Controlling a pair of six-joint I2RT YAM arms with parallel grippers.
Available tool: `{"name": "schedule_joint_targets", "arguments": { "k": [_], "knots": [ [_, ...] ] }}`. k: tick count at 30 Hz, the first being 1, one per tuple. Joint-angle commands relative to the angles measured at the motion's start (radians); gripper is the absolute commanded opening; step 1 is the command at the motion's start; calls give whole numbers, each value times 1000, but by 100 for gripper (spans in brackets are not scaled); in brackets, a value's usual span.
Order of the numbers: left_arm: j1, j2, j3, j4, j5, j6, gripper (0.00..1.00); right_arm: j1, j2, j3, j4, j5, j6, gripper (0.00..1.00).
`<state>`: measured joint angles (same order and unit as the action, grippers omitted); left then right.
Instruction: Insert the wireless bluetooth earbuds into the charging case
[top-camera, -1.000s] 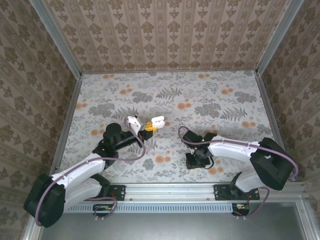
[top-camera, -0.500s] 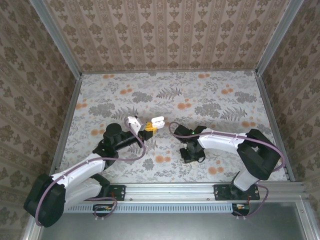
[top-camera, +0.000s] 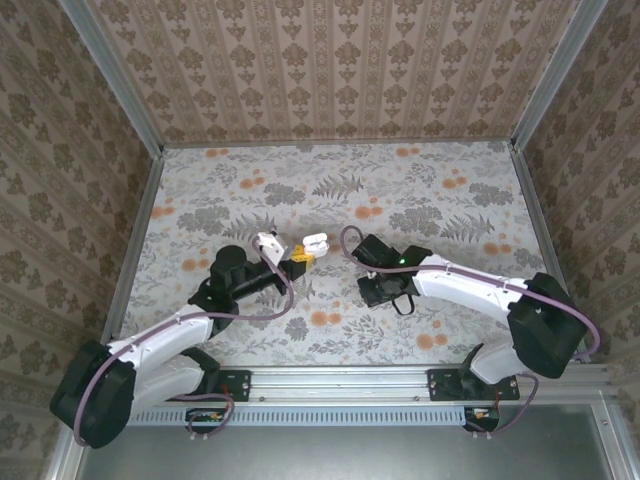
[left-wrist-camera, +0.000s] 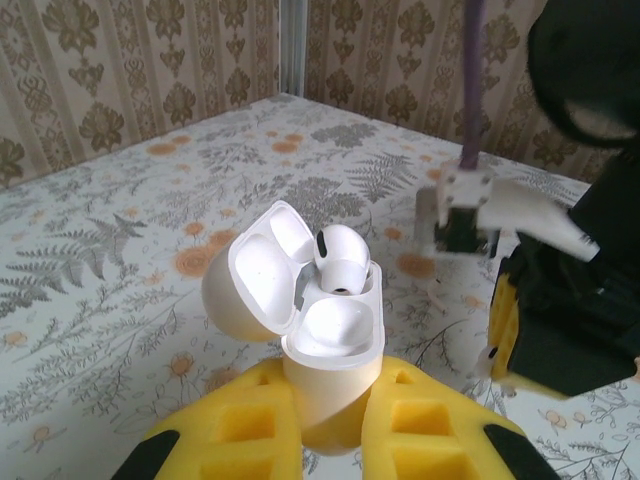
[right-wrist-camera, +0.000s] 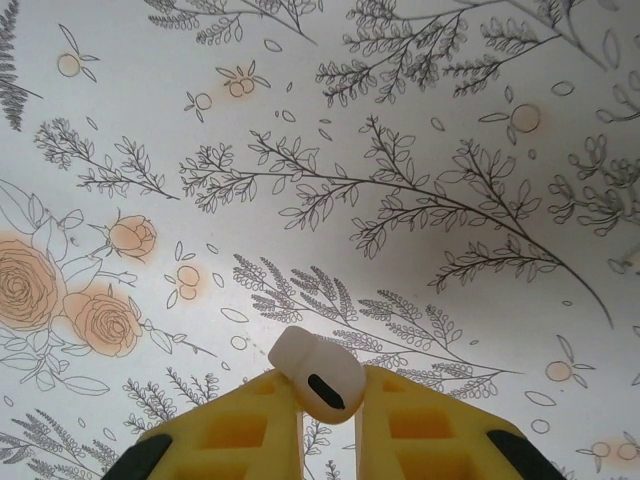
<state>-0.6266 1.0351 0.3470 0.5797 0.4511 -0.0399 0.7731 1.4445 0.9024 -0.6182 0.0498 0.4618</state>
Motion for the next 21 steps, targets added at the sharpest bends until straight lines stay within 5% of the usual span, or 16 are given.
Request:
{"name": "schedule_joint_targets", "arguments": {
  "k": [1,7,10,15,21],
  "knots": [
    [4,23,18,50,0,0,0,-24,17,-21,-3,13,-70,17],
    [4,34,6,58,-27,-5,0,-40,86,-2,-3,-155,-262,20],
    [4,23,-6,49,-44,-1,0,-61,93,19,-5,-155,-277,35],
    [5,-11,-19,17,-70,9,0,-124,10,50,-38,-48,-195,51],
    [7,-18,-26,16,-89,17,0,-135,-35,81,-96,0,-12,51]
  ]
}}
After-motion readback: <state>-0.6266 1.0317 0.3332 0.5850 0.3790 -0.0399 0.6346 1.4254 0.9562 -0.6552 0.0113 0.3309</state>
